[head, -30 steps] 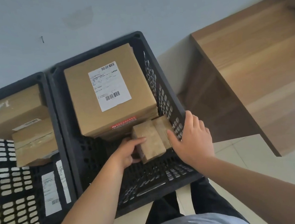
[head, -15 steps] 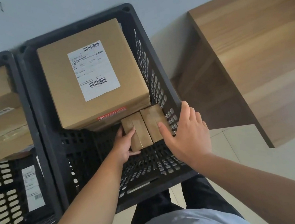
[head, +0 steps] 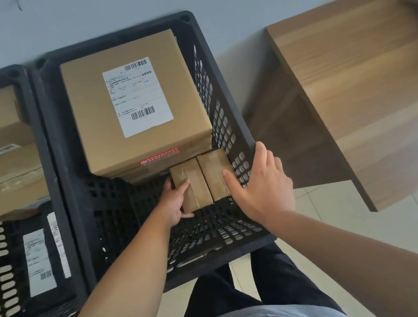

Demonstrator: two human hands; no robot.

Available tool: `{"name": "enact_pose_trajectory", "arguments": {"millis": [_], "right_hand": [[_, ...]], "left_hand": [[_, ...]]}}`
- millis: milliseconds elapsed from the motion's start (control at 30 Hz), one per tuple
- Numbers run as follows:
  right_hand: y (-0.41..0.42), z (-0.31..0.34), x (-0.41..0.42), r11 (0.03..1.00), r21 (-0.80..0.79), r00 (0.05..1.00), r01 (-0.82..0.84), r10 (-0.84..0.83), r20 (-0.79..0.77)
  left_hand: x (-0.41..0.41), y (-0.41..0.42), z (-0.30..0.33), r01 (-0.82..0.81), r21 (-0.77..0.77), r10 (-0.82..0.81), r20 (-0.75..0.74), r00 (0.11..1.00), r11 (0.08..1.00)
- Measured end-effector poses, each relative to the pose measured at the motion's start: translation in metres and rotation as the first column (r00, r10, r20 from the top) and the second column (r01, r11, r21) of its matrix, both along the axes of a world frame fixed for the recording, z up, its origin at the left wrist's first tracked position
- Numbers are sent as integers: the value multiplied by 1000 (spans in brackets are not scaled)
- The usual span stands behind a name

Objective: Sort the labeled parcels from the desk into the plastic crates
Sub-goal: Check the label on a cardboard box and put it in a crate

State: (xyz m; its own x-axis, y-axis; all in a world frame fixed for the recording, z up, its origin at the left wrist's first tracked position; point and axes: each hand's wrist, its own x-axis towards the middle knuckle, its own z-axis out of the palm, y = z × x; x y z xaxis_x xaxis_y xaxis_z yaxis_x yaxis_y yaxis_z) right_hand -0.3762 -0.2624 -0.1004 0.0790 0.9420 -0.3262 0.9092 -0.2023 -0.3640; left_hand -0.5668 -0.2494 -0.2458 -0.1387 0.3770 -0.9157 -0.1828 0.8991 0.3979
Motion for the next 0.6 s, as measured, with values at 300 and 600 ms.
{"name": "enact_pose_trajectory", "arguments": {"millis": [300,600], "right_hand": [[-2,-1,3,998,26,990,62,-58,-127],[-47,44,69,896,-58,561,440,-325,-761]], "left_hand": [[0,4,38,139,-3,-138,-145,980,990],[43,-53,159,-32,450,139,-207,968,893]]}}
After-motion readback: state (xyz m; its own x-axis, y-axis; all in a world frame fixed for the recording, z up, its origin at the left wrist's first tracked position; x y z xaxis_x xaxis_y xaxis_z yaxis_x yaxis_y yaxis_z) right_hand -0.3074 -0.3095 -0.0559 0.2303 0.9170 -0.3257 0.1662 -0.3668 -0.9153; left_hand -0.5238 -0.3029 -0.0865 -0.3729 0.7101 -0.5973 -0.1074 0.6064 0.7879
